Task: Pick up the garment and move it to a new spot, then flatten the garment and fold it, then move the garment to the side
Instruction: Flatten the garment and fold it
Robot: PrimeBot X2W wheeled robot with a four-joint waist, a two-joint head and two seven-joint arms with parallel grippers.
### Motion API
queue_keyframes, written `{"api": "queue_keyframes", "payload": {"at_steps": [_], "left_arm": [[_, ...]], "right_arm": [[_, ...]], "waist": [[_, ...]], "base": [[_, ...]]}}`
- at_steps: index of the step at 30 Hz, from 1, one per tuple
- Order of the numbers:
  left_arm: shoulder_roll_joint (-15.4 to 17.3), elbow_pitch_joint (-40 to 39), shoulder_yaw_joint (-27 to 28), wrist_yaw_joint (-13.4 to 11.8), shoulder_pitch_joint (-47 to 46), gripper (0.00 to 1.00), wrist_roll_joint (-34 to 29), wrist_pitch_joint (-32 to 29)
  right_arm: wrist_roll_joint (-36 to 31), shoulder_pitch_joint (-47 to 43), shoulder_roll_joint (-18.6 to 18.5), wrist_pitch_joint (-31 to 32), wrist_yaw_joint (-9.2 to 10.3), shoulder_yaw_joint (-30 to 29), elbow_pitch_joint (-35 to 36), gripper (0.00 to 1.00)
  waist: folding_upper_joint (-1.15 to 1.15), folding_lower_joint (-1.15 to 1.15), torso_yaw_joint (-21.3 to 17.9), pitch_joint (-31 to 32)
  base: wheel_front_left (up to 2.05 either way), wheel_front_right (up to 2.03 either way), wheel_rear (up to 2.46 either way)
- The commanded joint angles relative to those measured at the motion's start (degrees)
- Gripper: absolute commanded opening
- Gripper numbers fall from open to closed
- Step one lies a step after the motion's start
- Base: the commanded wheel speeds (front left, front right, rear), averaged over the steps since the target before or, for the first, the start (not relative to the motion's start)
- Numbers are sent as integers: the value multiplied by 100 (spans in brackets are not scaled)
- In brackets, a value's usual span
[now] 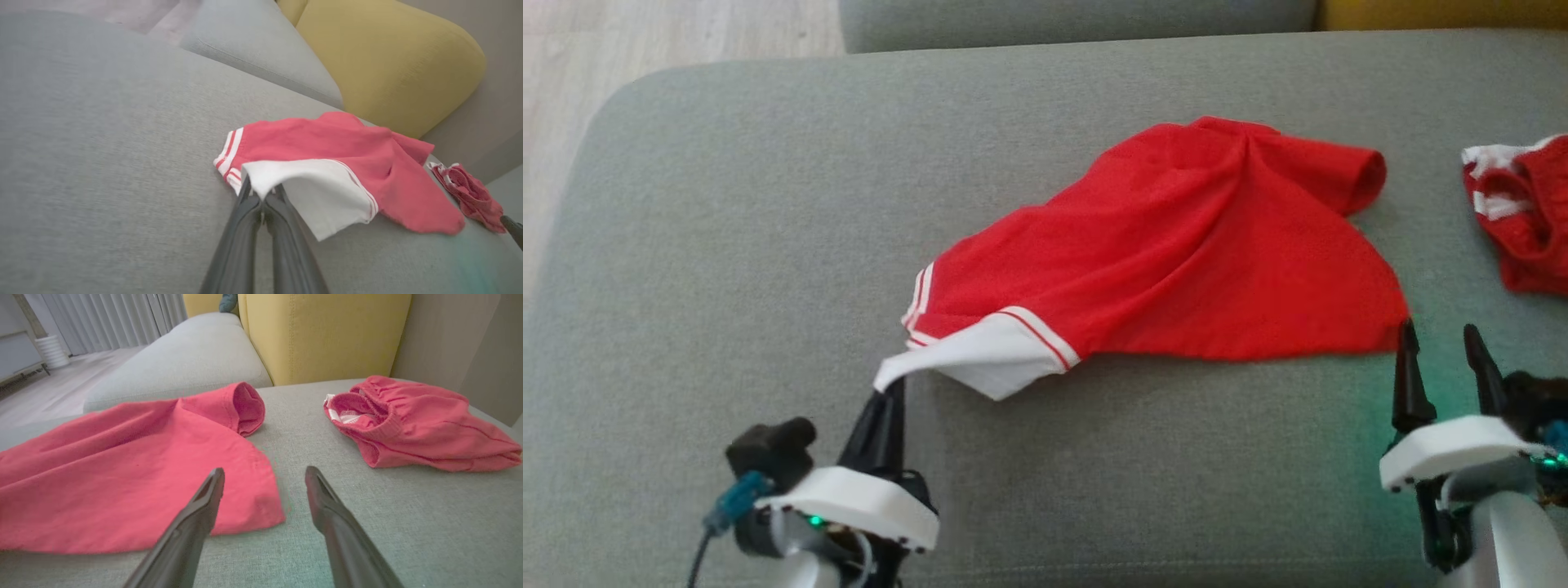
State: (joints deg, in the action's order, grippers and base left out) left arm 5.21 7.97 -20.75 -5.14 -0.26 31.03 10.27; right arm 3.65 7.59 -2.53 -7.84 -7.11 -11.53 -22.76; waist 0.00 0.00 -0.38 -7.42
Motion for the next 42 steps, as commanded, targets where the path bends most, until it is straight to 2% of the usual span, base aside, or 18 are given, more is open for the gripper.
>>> {"api": "queue_keyframes", "payload": {"at_steps": [1,10,16,17,18,19,22,25,26,27,32,37,42], "left_arm": [[55,-213,235,-31,-126,0,32,83],[78,-304,193,-75,-37,0,53,84],[64,-299,152,-70,-64,0,60,116],[69,-295,156,-72,-65,0,61,124],[73,-291,158,-73,-63,0,62,130],[76,-289,159,-76,-63,0,63,136],[79,-280,159,-82,-67,0,69,148],[86,-266,166,-85,-78,0,76,165],[92,-262,171,-86,-82,0,76,171],[98,-261,174,-87,-87,0,74,178],[114,-332,219,-88,-135,0,60,247],[134,-521,300,-62,-233,0,41,320],[180,-1086,521,10,-434,0,-19,416]], "right_arm": [[-54,198,-35,25,-37,114,108,100],[-262,475,-35,486,-37,75,-713,100],[-220,646,-35,496,-37,136,-1149,100],[-203,671,-35,495,-37,156,-1211,96],[-175,695,-35,504,-37,182,-1277,70],[-136,719,-35,519,-37,214,-1344,49],[24,791,-35,508,-37,311,-1529,29],[160,905,-35,423,-37,372,-1709,19],[170,951,-35,391,-37,386,-1766,13],[182,999,-35,343,-37,399,-1813,0],[364,1184,-35,-61,-37,563,-1849,0],[537,1213,-35,-403,-37,722,-1528,0],[752,1059,-35,-611,-37,1043,-471,0]], "waist": [[0,0,37,-10],[0,0,178,-83],[0,0,196,-110],[0,0,193,-107],[0,0,189,-101],[0,0,183,-95],[0,0,161,-72],[0,0,127,-44],[0,0,115,-32],[0,0,104,-22],[0,0,61,64],[0,0,-3,208],[0,0,-114,468]], "base": [[0,0,0],[0,0,0],[0,0,0],[0,0,0],[0,0,0],[0,0,0],[0,0,0],[0,0,0],[0,0,0],[0,0,0],[0,0,0],[0,0,0],[0,0,0]]}}
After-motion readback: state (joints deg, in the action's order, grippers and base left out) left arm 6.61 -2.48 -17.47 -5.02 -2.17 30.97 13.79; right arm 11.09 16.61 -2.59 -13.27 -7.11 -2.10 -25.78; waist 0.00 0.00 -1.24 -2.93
